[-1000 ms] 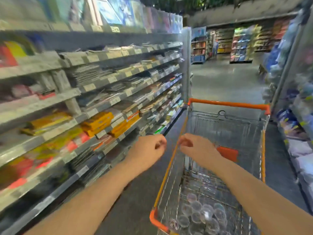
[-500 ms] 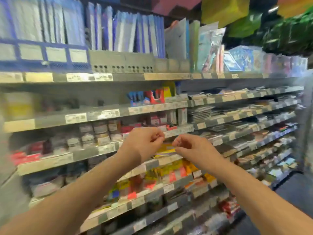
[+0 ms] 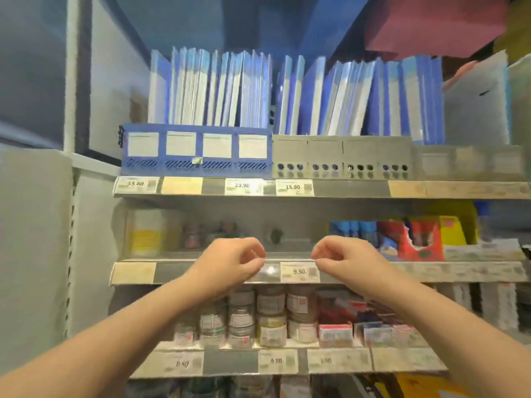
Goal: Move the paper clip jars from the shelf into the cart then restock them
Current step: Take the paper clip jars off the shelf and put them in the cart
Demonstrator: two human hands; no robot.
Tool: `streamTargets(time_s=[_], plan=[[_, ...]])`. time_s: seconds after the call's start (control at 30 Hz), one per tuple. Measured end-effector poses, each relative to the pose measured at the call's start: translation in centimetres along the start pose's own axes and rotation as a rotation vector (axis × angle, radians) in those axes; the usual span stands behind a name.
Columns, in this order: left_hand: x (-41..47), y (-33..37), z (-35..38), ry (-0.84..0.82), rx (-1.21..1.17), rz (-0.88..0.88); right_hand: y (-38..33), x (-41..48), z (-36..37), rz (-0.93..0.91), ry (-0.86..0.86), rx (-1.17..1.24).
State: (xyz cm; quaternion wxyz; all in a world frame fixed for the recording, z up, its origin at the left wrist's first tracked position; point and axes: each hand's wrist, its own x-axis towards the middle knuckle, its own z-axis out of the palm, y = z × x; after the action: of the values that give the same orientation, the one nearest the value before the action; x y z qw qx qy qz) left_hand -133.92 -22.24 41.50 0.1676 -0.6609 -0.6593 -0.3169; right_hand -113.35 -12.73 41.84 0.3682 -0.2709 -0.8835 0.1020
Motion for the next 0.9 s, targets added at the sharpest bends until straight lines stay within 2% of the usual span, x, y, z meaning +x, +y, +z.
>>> streamTargets(time_s=[0.2,0.33,0.47,0.53,0.6,0.9], plan=[[5.3,-4.8,1.1,0.031,0.058,-0.149,3.3,10.5,2.9,-0.128,-0.088,0.053],[8.7,-8.0,0.9,-0.029,0.178,-0.189,3.9,16.3,5.4,-0.186,-0.188,-0.046],[12.3,-12.3,0.5,-0.161,0.311,-0.293,3.8,21.6,7.4,-0.219,-0.350,-0.160],[13.7,-14.6,0.3,-0.210,0.344,-0.271,3.5,24.0,8.3,-0.253,-0.349,-0.285],[14.4,-16.5,-0.1,-0.242,0.387,-0.247,3.4,26.5,9.9,-0.261,-0.417,-0.351],[17.1,-23.7,2.3,-0.325,0.517,-0.271,1.5,35.0,18.1,-0.411,-0.618,-0.266]])
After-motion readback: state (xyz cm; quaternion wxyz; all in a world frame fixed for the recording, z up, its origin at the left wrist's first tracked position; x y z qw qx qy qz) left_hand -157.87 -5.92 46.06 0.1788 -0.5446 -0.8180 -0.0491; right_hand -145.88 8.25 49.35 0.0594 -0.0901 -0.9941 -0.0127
